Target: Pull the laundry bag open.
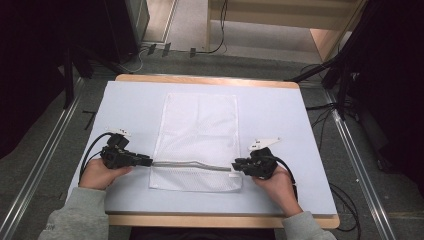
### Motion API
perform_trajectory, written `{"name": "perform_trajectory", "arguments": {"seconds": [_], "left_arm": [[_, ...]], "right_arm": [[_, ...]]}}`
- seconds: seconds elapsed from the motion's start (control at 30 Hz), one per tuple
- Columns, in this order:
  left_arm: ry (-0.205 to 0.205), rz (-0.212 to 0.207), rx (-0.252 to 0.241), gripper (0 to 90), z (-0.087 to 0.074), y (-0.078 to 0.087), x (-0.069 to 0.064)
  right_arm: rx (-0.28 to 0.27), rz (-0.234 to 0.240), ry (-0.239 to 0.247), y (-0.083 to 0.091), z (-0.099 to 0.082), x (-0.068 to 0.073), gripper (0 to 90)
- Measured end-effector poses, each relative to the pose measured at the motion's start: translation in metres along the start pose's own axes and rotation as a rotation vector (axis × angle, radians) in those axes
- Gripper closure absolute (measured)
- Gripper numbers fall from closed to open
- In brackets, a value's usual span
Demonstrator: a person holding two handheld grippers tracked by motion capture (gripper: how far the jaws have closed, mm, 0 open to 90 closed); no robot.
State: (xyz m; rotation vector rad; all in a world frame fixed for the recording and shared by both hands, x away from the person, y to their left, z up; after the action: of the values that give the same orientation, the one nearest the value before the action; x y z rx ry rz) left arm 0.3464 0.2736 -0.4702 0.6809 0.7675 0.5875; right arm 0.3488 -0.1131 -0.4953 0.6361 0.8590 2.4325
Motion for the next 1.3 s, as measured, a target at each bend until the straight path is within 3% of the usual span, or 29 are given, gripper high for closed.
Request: {"name": "perform_trajectory", "arguments": {"seconds": [0.1,0.17,0.47,0.73,1.3], "left_arm": [[-0.020,0.021,-0.038,60.1,0.002,0.004,0.002],[-0.043,0.063,-0.051,54.1,0.003,0.006,0.005],[-0.018,0.139,-0.109,39.1,0.005,0.013,0.020],[-0.012,0.186,-0.131,35.6,0.004,0.018,0.031],[-0.007,0.202,-0.150,29.7,0.005,0.019,0.037]], "right_arm": [[-0.025,-0.019,0.004,0.007,0.001,-0.005,63.6],[-0.035,-0.030,-0.008,0.012,0.001,-0.009,58.9],[-0.080,-0.096,-0.037,0.028,-0.006,-0.031,41.5],[-0.092,-0.133,-0.069,0.037,-0.011,-0.045,37.6],[-0.098,-0.161,-0.101,0.042,-0.016,-0.057,36.0]]}}
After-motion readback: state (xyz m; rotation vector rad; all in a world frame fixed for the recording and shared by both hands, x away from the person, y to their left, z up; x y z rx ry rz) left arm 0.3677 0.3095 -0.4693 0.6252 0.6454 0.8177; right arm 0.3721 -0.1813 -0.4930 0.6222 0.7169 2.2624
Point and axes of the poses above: each handheld gripper's, and its own axes: y roughly backward along the jaws, z roughly out of its top, x roughly to its left, the point moved 5 cm from there along -y, roughly forward along the jaws, and after that the axes turned 2 degrees about z, right-handed, at the moved point
